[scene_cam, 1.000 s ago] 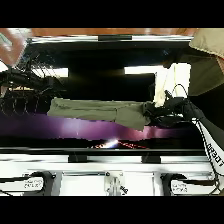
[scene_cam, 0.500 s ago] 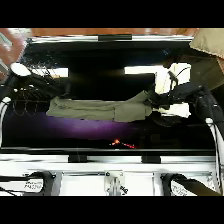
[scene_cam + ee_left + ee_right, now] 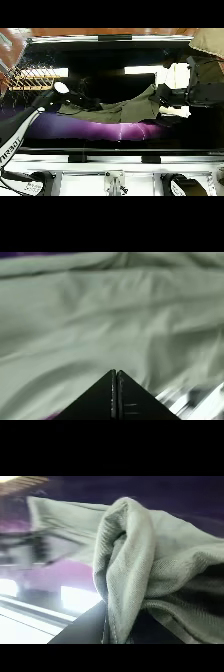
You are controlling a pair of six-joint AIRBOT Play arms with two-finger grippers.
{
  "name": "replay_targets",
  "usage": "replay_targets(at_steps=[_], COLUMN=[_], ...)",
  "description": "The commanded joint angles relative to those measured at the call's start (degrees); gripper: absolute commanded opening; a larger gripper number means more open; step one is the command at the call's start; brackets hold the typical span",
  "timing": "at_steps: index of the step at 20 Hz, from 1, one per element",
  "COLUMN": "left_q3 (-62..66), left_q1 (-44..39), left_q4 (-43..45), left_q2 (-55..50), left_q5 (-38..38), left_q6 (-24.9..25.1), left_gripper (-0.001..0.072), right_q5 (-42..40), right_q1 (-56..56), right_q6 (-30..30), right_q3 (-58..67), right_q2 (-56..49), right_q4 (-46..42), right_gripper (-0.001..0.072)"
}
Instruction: Fold the shirts.
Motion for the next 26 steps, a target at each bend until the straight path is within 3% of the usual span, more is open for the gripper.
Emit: replay_targets(at_steps=[1, 6, 9, 11, 14, 20, 26], left_q3=[-0.7, -0.6, -0.2, -0.2, -0.2, -0.2, -0.2], left_q1=[-7.2, -16.3, -14.4, -9.9, -0.1, 24.2, 36.7], left_q4=[-6.4, -6.5, -5.5, -0.8, 7.5, 9.0, 9.0], left_q2=[-3.0, -5.6, -4.0, 0.0, 9.5, 31.3, 44.2], left_q5=[6.8, 13.0, 13.3, 13.0, 12.1, 11.7, 3.4], left_q6=[0.1, -1.9, -1.4, -1.4, -1.5, -1.5, -1.5], left_gripper=[0.0036, 0.0036, 0.0034, 0.0034, 0.0033, 0.0034, 0.0035], right_q5=[-1.2, -1.3, -0.7, 0.9, 11.2, 28.5, 30.3], right_q1=[0.0, 0.0, 0.0, 1.0, 9.1, 30.7, 39.8], right_q6=[2.4, 2.8, 2.8, 2.2, -0.1, -2.7, 1.2], right_q3=[0.1, 0.7, 0.8, 0.8, 0.9, 10.3, 26.7], right_q2=[5.4, 9.4, 8.7, 7.0, 1.6, -21.5, -48.9], right_q4=[0.3, 2.3, 2.2, 2.4, 2.5, 2.9, 3.8], right_gripper=[0.0059, 0.0059, 0.0059, 0.0059, 0.0059, 0.0059, 0.0059])
